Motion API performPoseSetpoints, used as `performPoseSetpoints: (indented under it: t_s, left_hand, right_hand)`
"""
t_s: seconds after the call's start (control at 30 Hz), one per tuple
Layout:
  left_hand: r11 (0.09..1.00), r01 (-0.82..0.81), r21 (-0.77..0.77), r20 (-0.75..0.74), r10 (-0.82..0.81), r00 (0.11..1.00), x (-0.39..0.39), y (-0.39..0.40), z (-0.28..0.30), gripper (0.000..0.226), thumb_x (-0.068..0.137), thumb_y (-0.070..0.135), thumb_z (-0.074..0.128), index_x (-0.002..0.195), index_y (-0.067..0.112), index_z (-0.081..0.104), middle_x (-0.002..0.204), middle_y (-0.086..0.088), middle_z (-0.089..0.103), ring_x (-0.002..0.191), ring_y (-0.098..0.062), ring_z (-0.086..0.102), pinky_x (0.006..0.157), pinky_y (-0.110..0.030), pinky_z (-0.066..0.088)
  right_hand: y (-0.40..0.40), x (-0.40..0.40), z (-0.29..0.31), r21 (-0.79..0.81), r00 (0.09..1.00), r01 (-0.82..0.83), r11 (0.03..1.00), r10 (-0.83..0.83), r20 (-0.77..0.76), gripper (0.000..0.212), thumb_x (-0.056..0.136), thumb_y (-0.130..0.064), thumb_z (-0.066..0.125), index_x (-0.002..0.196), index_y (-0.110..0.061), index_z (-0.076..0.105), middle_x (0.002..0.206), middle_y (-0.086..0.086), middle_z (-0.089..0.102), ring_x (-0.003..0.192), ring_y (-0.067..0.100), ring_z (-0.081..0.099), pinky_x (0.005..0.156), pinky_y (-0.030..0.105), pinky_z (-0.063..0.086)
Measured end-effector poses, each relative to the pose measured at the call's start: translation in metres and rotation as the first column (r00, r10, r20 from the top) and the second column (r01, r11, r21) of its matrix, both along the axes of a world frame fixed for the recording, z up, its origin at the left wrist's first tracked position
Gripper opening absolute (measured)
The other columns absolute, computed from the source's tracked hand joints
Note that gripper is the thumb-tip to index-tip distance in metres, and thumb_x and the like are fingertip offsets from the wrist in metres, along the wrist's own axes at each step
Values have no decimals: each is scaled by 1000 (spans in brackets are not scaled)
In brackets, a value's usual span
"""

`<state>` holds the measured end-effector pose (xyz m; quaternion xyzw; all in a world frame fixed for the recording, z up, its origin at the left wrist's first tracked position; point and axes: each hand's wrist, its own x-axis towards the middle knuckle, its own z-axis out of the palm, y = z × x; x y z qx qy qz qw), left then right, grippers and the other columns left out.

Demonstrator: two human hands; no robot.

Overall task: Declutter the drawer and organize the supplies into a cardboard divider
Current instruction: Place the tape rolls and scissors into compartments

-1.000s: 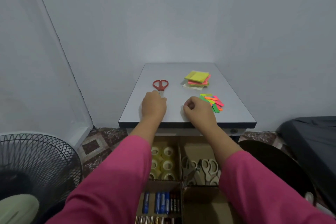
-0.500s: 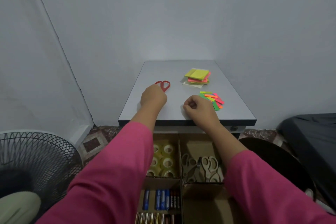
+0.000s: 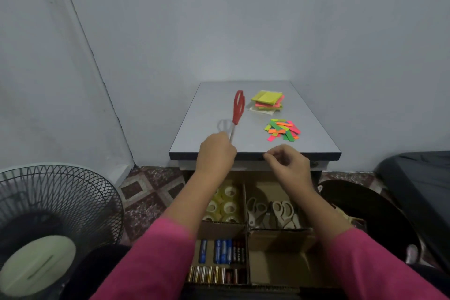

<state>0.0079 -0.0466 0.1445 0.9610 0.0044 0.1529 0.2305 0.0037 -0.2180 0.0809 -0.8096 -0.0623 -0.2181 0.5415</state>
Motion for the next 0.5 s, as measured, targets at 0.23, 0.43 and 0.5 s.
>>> performPoseSetpoints:
  t_s: [0.23, 0.43, 0.5]
  left_hand:
    - [890, 338, -305, -78, -377, 923, -75, 10, -60, 13, 88, 19, 58, 75, 19, 53, 68, 5, 52, 57, -6, 46, 58, -23, 40]
    - [917, 324, -232, -373, -392, 841, -63, -6, -83, 22, 91, 22, 54, 71, 22, 63, 70, 1, 59, 61, -11, 53, 58, -28, 43]
    - [930, 342, -136, -441, -366, 819, -52, -23, -84, 21, 93, 16, 51, 78, 16, 65, 75, 0, 61, 67, -13, 58, 58, -25, 44]
  right_hand:
    - [-58, -18, -50, 33, 928, 301, 953, -284, -242, 4, 90, -21, 62, 88, -18, 64, 87, 2, 65, 83, 19, 62, 71, 33, 51]
    - [-62, -21, -58, 40, 913, 306, 951, -282, -295, 3, 90, -20, 62, 89, -18, 64, 87, -2, 63, 84, 15, 59, 66, 28, 44]
    - [-63, -22, -59, 7, 914, 299, 954, -284, -290, 3, 90, -21, 62, 88, -20, 63, 87, -3, 63, 83, 13, 58, 64, 27, 43]
